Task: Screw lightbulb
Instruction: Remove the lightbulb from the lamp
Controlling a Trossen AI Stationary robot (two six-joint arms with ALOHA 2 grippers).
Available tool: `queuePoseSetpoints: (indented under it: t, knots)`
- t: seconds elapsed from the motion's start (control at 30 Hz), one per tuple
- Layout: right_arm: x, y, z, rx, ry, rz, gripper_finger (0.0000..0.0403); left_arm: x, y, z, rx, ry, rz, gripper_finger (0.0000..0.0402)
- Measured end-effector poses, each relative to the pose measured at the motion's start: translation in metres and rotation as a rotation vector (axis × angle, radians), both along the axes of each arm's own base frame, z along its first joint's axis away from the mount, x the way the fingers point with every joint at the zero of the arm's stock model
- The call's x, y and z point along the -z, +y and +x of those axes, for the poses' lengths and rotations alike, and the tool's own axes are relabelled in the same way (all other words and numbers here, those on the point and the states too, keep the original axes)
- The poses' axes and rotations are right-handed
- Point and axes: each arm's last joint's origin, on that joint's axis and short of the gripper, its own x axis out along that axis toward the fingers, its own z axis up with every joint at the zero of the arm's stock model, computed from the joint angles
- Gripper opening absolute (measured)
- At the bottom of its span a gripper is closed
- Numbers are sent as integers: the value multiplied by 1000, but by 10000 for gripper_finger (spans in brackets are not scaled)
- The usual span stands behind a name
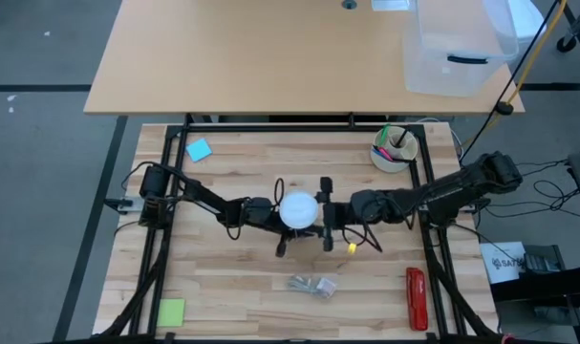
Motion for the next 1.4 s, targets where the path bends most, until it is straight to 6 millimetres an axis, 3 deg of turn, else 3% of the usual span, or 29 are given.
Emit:
queuePoseSetpoints:
  t: [0.23, 0.4, 0.6, 0.8, 1.07, 1.4]
  knots:
    - [2, -12, 3, -140, 23, 81, 216, 0, -1, 0, 45, 5, -7, 30]
    - [3, -13, 3, -142, 40, 137, 224, 0, -2, 0, 45, 6, -7, 30]
    - [2, -4, 0, -161, 42, 173, 266, 1, -2, 0, 37, 6, -3, 30]
    - [-15, 2, -15, -103, 1, 194, 304, 1, -2, 0, 32, 6, -2, 30]
    - [-29, 10, -38, 15, 9, 169, 306, 1, -1, 0, 23, 6, -6, 30]
    - [-30, 24, -45, -21, 15, 193, 306, 0, -1, 0, -2, -5, -8, 41]
